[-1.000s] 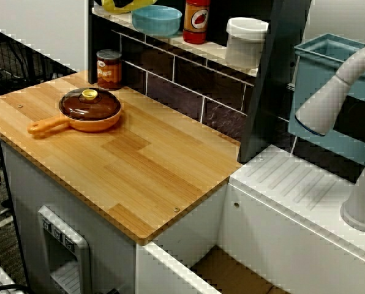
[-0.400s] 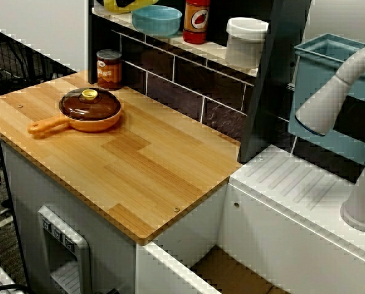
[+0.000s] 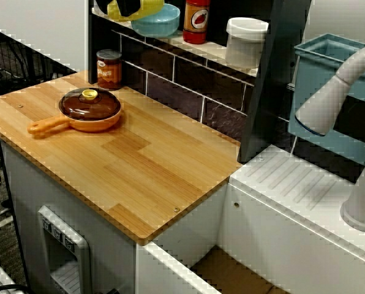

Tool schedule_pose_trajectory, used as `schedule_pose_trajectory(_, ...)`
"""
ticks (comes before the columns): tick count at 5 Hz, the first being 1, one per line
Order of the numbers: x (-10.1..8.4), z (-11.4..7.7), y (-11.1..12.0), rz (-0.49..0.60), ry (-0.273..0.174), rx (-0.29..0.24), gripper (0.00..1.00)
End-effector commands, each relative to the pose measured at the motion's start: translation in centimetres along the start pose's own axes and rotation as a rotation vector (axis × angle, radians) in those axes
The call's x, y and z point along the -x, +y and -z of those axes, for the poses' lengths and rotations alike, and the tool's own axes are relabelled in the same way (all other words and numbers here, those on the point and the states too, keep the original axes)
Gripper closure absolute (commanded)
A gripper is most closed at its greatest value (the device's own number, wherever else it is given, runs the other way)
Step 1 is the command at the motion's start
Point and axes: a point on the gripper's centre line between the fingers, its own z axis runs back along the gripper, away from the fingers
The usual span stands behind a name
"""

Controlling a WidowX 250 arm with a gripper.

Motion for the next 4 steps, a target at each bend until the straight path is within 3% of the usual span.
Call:
schedule_pose_trajectory(1,0.14,-1.8,0.12,-0.001,-0.055,-0.013,1.0)
schedule_pose_trajectory(3,0.06,-1.5,-0.28,0.01,-0.044,-0.033,0.0)
schedule_pose_trajectory(4,0.17,-1.32,-0.44,0.014,-0.041,-0.03,0.0)
